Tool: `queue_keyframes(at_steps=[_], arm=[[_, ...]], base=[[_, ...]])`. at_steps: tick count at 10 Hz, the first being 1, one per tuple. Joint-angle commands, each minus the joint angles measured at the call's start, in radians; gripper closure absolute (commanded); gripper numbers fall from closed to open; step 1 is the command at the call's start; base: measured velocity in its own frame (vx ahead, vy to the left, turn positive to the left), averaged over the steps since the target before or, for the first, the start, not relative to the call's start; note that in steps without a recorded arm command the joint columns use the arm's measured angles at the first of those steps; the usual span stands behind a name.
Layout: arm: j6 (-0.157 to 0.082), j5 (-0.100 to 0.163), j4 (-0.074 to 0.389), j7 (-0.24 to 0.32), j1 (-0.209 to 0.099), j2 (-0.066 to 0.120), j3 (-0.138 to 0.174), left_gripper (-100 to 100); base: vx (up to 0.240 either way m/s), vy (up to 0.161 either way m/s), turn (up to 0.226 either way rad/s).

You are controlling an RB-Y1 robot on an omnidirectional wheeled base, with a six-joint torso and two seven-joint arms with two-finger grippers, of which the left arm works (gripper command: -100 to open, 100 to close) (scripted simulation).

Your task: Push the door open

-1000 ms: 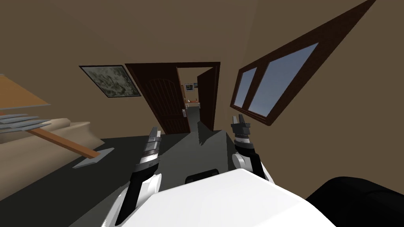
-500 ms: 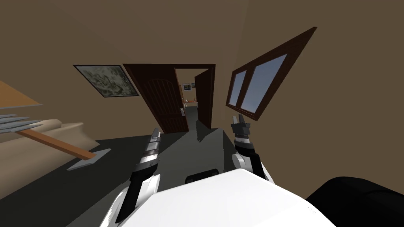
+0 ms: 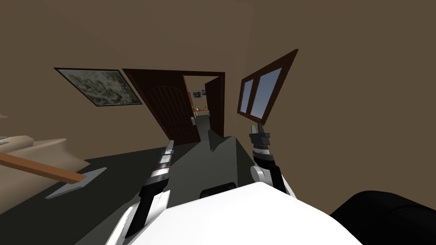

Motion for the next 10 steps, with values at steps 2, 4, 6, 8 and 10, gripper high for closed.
queue_keyframes(at_steps=[2, 4, 6, 8, 10], arm=[[0.044, -0.049, 0.025, -0.024, -0.009, 0.011, 0.026, -100], [0.066, -0.082, 0.047, -0.040, -0.013, 0.017, 0.045, -100], [0.088, -0.116, 0.069, -0.056, -0.016, 0.023, 0.064, -100], [0.117, -0.159, 0.099, -0.077, -0.021, 0.030, 0.089, -100], [0.138, -0.192, 0.120, -0.092, -0.024, 0.035, 0.107, -100]], base=[[-0.101, 0.011, -0.161], [-0.030, 0.037, -0.204], [-0.024, 0.043, -0.165], [-0.018, 0.059, -0.259], [0.001, 0.068, -0.163]])
